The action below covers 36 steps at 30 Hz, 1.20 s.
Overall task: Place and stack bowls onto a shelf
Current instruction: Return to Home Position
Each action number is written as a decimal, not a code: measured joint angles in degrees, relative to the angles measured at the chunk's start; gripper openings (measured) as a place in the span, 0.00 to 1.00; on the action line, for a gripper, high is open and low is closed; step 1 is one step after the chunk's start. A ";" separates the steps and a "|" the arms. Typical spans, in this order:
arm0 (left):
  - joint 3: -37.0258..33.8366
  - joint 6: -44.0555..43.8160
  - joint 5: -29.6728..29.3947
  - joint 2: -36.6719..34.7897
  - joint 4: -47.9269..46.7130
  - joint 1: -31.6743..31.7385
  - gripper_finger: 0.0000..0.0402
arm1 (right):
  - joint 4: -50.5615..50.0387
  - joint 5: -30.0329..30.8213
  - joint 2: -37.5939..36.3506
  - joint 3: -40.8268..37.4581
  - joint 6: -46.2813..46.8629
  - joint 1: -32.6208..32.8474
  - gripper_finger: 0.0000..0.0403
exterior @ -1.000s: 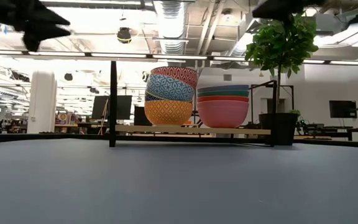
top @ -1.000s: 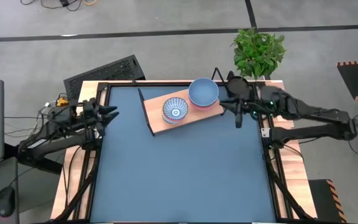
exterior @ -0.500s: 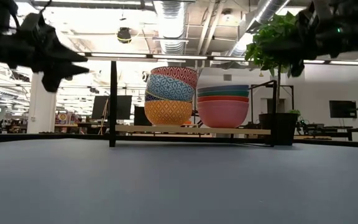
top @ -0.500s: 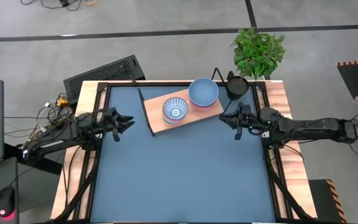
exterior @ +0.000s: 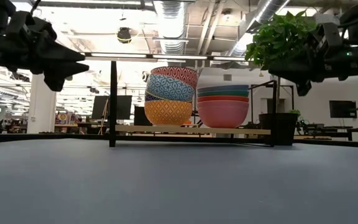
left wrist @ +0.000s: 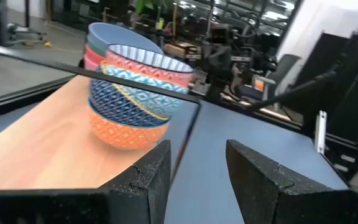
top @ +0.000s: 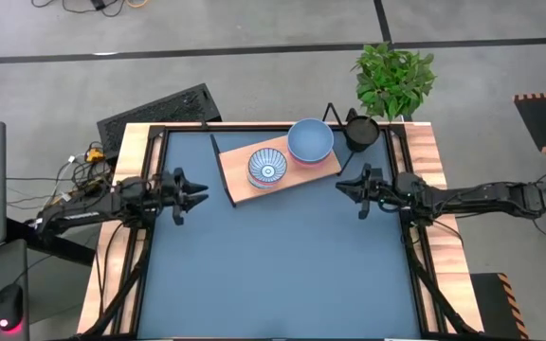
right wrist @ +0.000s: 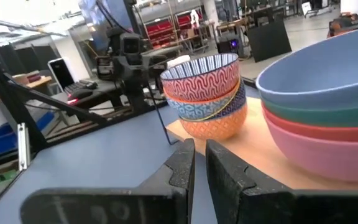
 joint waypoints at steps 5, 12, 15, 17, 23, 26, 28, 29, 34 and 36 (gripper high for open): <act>-0.02 0.47 -0.14 0.00 -0.04 -2.22 0.35 | -0.72 2.12 0.04 -0.02 4.76 -0.39 0.16; -0.07 -1.20 -0.36 0.00 -0.04 -2.64 0.35 | -3.28 2.07 0.09 -0.04 10.28 -0.42 0.16; -0.09 -1.19 -0.36 0.00 -0.04 -2.64 0.35 | -5.41 1.95 0.09 -0.04 10.32 -0.42 0.16; -0.09 -1.19 -0.36 0.00 -0.04 -2.64 0.35 | -7.08 1.94 0.09 -0.04 10.32 -0.42 0.16; -0.13 -1.19 -0.34 0.00 -0.04 -2.64 0.35 | -12.74 1.93 0.09 -0.07 10.33 -0.42 0.16; -0.13 -1.19 -0.34 0.00 -0.05 -2.64 0.35 | -15.57 1.90 0.09 -0.07 10.33 -0.42 0.16; -0.15 -1.19 -0.34 0.00 -0.04 -2.64 0.35 | -17.16 1.90 0.07 -0.07 10.32 -0.42 0.16; -0.17 -1.19 -0.34 0.00 -0.05 -2.64 0.35 | -17.95 1.90 0.09 -0.09 10.32 -0.42 0.16; -0.17 -1.19 -0.32 0.00 -0.06 -2.64 0.35 | -20.88 1.86 0.09 -0.09 10.32 -0.42 0.16; -0.17 -1.19 -0.32 0.00 -0.04 -2.64 0.35 | -21.39 1.86 0.09 -0.11 10.32 -0.42 0.16</act>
